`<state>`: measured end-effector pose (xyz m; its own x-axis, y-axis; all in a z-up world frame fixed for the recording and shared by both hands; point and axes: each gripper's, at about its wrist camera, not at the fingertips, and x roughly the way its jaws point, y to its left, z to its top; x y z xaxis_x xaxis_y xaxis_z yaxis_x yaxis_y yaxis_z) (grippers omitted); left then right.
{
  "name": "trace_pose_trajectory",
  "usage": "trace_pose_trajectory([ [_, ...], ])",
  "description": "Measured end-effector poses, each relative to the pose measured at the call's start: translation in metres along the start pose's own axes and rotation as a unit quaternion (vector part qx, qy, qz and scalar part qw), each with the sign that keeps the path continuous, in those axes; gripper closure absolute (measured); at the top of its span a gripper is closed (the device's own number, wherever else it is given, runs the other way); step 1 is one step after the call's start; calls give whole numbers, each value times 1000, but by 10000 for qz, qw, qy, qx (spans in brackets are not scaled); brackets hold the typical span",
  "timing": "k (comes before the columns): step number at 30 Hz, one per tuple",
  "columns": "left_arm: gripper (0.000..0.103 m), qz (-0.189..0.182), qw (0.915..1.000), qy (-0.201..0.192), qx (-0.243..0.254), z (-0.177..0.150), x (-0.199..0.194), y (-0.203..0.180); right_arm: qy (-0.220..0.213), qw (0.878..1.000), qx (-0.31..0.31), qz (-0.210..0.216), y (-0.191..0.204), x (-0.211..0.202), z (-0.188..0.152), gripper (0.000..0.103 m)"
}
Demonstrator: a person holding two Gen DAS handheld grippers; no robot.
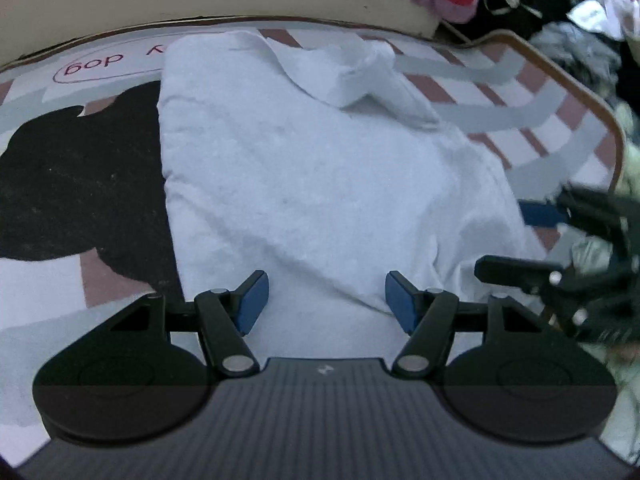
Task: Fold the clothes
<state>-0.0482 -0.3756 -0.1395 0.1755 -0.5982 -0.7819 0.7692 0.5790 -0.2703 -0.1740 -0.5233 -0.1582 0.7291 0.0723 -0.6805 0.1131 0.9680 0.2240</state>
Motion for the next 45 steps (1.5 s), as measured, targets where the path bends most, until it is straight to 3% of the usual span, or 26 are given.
trace_pose_trajectory([
  [2,40,59,10000,42,40,-2,0,1,371,9988,-87,320,-8,8,6,54],
  [3,40,90,9999,72,32,-1,1,1,557,9972,-131,480,-12,12,10,65],
  [5,40,107,9999,90,-2,0,1,2,926,9923,-218,799,-21,20,16,67],
  [6,40,93,9999,84,-50,-1,0,3,1110,9888,-261,958,-25,24,19,73],
  [7,40,74,9999,77,-105,-2,-1,5,1137,9874,-151,1094,-29,23,21,81],
  [8,40,56,9998,70,-160,-2,-2,7,997,9876,121,1204,-34,17,22,81],
  [10,41,41,9997,102,-231,-2,-4,11,714,9850,665,1422,-43,4,23,95],
  [14,42,97,9995,204,-217,1,-12,17,183,9704,1601,1801,-60,-23,27,97],
  [15,42,104,9995,220,-209,1,-15,19,153,9737,1486,1718,-62,-34,31,97],
  [17,42,134,9989,401,-178,-1,-16,22,281,9896,906,1085,-60,-51,33,97],
  [20,42,175,9983,557,-60,-12,-15,27,452,9837,1505,875,-70,-50,9,97],
  [24,42,55,9983,576,16,-19,-23,22,429,9852,1597,456,-62,-33,-17,93],
  [26,41,-111,9987,467,161,-21,-34,12,203,9744,2149,627,-70,-30,-25,91],
  [28,39,-105,9972,320,672,-24,-43,-6,-8,9656,2477,786,-75,-31,-27,91],
  [32,24,101,9866,357,1591,-33,-37,-39,-156,9616,2543,1021,-74,-37,-19,94],
  [35,22,428,9822,458,1771,-41,-22,-44,-357,9500,2799,1337,-79,-48,-9,95],
  [37,45,730,9811,484,1723,-43,-16,-41,-488,9403,2989,1550,-81,-55,-3,95],
  [39,85,1000,9830,535,1445,-38,-18,-33,-499,9376,3037,1616,-80,-56,3,95],
  [41,96,1048,9891,530,892,-31,-29,-20,-419,9478,2806,1458,-75,-55,10,96],
  [45,98,970,9949,256,-138,-35,-54,5,-228,9543,2660,1341,-71,-50,12,96],
])
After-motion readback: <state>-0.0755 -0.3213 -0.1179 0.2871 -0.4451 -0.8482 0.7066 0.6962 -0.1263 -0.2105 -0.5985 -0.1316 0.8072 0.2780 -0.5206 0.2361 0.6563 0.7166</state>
